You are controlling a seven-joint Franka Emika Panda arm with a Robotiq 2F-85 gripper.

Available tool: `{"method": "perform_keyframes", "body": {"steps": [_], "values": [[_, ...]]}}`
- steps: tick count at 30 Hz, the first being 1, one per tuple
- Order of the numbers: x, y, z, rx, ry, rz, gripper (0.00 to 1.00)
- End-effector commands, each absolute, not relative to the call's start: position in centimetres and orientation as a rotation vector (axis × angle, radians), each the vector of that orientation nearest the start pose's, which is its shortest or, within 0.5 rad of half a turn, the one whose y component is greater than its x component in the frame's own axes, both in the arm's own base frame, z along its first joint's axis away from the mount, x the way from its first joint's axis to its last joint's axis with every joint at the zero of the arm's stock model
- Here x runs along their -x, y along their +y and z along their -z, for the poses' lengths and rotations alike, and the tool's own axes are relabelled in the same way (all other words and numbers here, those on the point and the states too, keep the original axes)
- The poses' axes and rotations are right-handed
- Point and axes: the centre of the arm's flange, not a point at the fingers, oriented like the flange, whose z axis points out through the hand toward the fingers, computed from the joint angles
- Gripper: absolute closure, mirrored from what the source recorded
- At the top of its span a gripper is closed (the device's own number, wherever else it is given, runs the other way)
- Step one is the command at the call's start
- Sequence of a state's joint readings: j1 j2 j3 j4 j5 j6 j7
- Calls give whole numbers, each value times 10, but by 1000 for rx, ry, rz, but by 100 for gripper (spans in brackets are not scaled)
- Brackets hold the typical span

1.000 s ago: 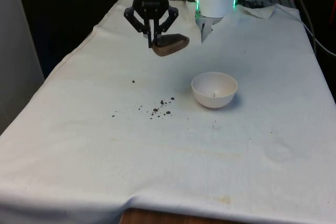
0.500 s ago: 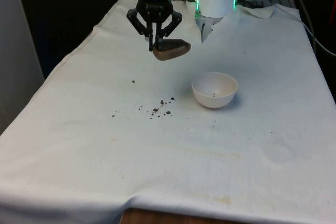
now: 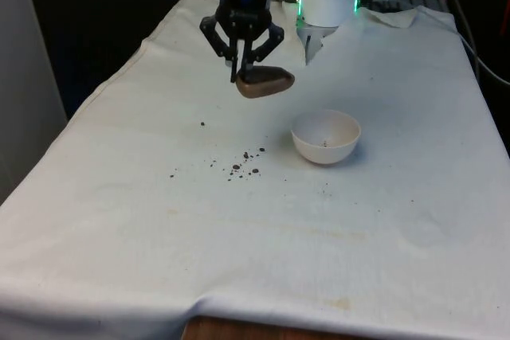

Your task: Pour the coffee beans from the cup into the bowl.

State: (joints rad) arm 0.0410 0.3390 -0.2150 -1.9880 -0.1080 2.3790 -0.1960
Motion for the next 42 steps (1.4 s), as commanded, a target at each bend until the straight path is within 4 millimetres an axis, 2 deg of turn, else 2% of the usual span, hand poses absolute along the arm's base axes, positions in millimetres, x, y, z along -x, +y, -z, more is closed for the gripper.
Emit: {"method": "perform_keyframes", "body": {"steps": [1, 19, 32, 42], "values": [[-604, -98, -304, 3304, -182, 65, 100], [-604, -65, -310, 3361, -181, 94, 100], [-599, -48, -316, 3429, -183, 128, 100], [-597, -40, -314, 3476, -175, 129, 100]]}}
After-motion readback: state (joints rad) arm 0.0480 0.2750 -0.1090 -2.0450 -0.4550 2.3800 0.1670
